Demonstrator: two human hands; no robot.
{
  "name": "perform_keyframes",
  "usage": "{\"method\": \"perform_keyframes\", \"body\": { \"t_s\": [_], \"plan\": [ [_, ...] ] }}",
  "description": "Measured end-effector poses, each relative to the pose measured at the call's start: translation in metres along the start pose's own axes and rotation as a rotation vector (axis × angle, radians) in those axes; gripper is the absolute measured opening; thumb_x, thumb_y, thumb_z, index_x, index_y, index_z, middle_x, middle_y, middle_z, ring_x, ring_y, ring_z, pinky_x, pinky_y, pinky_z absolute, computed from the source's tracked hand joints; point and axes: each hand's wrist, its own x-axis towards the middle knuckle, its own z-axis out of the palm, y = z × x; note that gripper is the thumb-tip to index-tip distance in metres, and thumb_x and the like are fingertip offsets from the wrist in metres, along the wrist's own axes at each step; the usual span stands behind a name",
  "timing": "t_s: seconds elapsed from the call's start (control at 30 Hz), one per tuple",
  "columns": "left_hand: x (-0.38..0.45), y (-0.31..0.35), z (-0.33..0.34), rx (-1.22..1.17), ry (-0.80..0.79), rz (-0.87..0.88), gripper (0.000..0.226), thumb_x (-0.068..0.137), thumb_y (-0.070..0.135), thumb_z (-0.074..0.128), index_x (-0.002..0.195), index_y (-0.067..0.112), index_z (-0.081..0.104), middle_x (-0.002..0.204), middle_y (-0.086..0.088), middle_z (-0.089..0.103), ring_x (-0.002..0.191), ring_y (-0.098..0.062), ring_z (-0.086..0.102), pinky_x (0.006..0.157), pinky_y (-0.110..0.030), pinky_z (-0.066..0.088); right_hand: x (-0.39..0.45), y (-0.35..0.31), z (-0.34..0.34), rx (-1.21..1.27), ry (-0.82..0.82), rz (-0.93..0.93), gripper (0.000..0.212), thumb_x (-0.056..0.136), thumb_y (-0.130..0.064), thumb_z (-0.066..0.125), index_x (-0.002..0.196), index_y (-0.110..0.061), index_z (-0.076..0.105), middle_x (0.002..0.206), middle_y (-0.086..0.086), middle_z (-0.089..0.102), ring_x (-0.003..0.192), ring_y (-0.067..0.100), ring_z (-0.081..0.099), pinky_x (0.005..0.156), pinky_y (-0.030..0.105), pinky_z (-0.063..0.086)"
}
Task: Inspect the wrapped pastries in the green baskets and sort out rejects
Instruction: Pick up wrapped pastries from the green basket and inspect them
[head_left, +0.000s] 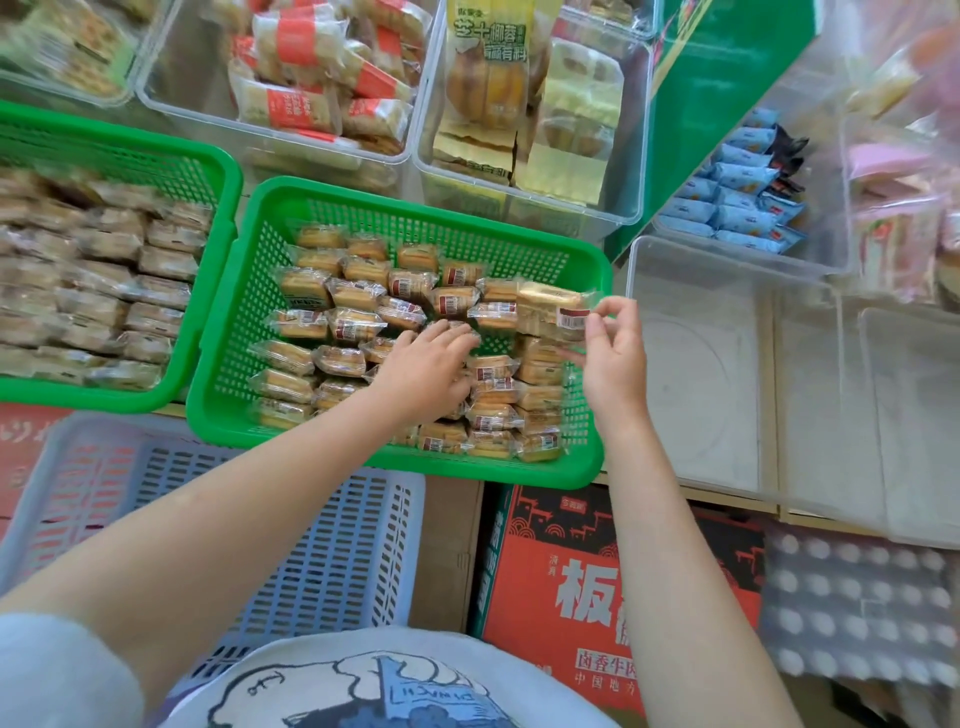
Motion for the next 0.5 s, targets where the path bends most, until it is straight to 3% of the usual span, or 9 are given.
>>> {"method": "perform_keyframes", "body": {
  "t_s": [0.1, 0.2, 0.27, 0.4, 0.5],
  "plan": [
    [-0.012, 0.012, -0.027, -0.303, 0.082, -0.067, 0.047, 0.103, 0.023, 0.047, 0.149, 0.024, 0.043, 0.161, 0.001, 0.033, 0.149, -0.020, 0.025, 0.120, -0.044, 0.022, -0.026, -0.017, -0.014, 0.317, -0.001, 0.139, 0.019, 0.108, -0.014, 0.037, 0.097, -0.025, 0.046, 0.102, 0.008, 0.068, 0.089, 0.027, 0.072, 0.068, 0.038, 0.060],
    [-0.043, 0.029, -0.059, -0.914, 0.170, -0.184, 0.025, 0.104, 0.022, 0.050, 0.123, 0.021, 0.066, 0.131, 0.002, 0.063, 0.104, -0.011, 0.064, 0.094, -0.032, 0.050, -0.056, -0.026, -0.022, 0.499, -0.050, 0.227, 0.015, 0.109, -0.012, 0.033, 0.100, -0.018, 0.044, 0.102, 0.013, 0.068, 0.077, 0.022, 0.072, 0.060, 0.032, 0.058],
    [-0.068, 0.043, -0.075, -1.289, 0.153, -0.181, 0.019, 0.102, 0.022, 0.056, 0.112, 0.014, 0.070, 0.109, -0.004, 0.074, 0.094, -0.020, 0.071, 0.089, -0.036, 0.058, -0.074, -0.028, -0.021, 0.513, -0.080, 0.239, 0.014, 0.109, -0.013, 0.034, 0.101, -0.017, 0.044, 0.097, 0.011, 0.070, 0.074, 0.022, 0.071, 0.061, 0.033, 0.057],
    [-0.101, 0.059, -0.075, -1.353, 0.236, -0.160, 0.017, 0.089, 0.015, 0.074, 0.105, 0.008, 0.070, 0.087, -0.006, 0.074, 0.081, -0.020, 0.070, 0.081, -0.037, 0.061, -0.103, -0.033, -0.014, 0.568, -0.120, 0.246, 0.012, 0.109, -0.015, 0.035, 0.103, -0.015, 0.045, 0.084, 0.002, 0.073, 0.071, 0.020, 0.069, 0.064, 0.036, 0.057],
    [-0.116, 0.059, -0.068, -1.376, 0.232, -0.196, 0.008, 0.087, 0.013, 0.075, 0.093, 0.009, 0.071, 0.082, -0.006, 0.073, 0.076, -0.019, 0.067, 0.077, -0.034, 0.059, -0.118, -0.036, -0.013, 0.545, -0.114, 0.237, 0.011, 0.109, -0.017, 0.036, 0.105, -0.014, 0.046, 0.090, 0.005, 0.073, 0.073, 0.020, 0.069, 0.061, 0.033, 0.056]
  ]
}}
